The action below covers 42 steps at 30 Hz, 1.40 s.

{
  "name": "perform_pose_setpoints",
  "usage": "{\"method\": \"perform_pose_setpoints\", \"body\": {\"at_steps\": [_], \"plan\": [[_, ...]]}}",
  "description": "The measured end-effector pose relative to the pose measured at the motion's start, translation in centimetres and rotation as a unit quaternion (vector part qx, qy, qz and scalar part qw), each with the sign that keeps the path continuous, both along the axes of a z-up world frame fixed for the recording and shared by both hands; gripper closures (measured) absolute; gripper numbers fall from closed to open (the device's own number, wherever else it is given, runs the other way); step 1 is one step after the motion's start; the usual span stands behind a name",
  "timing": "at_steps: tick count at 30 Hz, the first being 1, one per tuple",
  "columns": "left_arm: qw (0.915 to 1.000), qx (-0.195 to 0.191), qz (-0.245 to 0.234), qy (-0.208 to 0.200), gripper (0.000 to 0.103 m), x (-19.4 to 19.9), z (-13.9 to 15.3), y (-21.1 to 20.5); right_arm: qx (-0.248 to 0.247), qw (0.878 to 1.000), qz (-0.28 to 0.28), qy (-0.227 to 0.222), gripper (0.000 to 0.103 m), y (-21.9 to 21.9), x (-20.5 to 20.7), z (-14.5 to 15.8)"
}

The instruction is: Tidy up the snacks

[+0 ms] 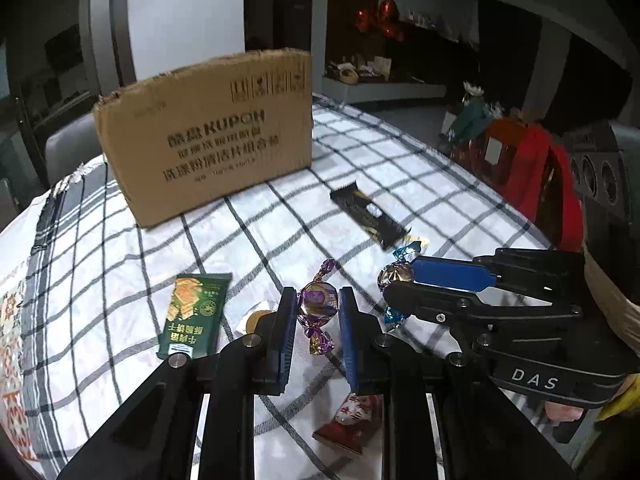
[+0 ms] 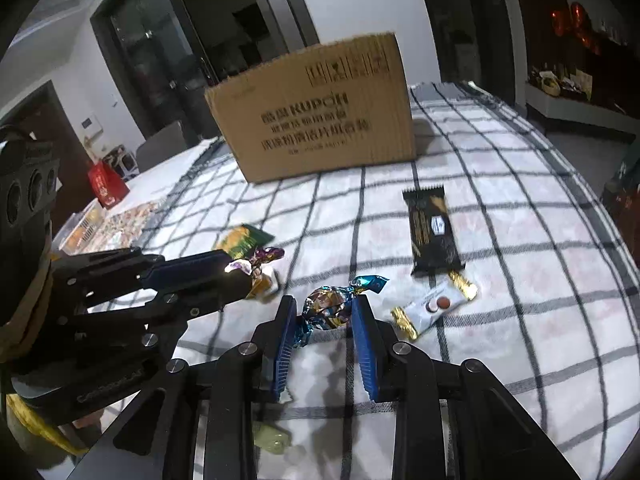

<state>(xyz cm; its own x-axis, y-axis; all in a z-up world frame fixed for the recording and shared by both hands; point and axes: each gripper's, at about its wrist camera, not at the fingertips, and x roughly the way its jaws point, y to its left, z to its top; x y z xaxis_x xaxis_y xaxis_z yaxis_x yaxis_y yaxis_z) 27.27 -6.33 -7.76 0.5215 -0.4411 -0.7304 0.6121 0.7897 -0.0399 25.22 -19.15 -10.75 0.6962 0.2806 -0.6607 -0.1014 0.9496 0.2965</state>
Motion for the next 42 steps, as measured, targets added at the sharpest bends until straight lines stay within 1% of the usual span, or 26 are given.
{"method": "perform_pose_setpoints", "body": {"at_steps": [9, 17, 24, 31, 32, 33, 36, 38, 42], "plan": [[0.9991, -0.02, 0.032, -0.018, 0.081, -1.2, 3.8, 0.7, -0.001, 0.999, 0.003, -0.042, 0.073, -0.1, -0.9, 3.7], [0.9962, -0.038, 0.059, -0.052, 0.081, -1.8, 7.8, 1.4, -0.003, 0.996, 0.006, -0.091, 0.073, -0.5, -1.1, 7.9], [0.9922, -0.051, 0.081, -0.08, 0.081, -0.9, 11.1, 1.7, -0.006, 0.992, 0.014, -0.123, 0.073, -0.8, 0.4, 11.4], [0.9883, -0.066, 0.099, -0.096, 0.081, 1.2, 13.9, 1.9, -0.005, 0.991, 0.016, -0.135, 0.073, -1.3, 2.9, 14.2], [0.9879, -0.068, 0.101, -0.097, 0.081, 1.6, 14.3, 1.9, -0.004, 0.991, 0.017, -0.135, 0.08, -1.4, 3.5, 14.6], [0.9874, -0.07, 0.103, -0.098, 0.081, 2.0, 14.6, 1.9, -0.004, 0.991, 0.019, -0.135, 0.082, -1.4, 3.9, 14.9], [0.9867, -0.078, 0.106, -0.095, 0.081, 3.2, 15.3, 1.9, -0.007, 0.99, 0.022, -0.138, 0.082, -1.3, 5.2, 15.7], [0.9858, -0.086, 0.113, -0.09, 0.081, 4.4, 15.5, 2.1, -0.01, 0.99, 0.023, -0.139, 0.094, -1.3, 6.3, 16.0], [0.9848, -0.092, 0.121, -0.085, 0.082, 6.1, 15.6, 2.2, -0.018, 0.99, 0.027, -0.139, 0.094, -1.1, 7.9, 16.4]]}}
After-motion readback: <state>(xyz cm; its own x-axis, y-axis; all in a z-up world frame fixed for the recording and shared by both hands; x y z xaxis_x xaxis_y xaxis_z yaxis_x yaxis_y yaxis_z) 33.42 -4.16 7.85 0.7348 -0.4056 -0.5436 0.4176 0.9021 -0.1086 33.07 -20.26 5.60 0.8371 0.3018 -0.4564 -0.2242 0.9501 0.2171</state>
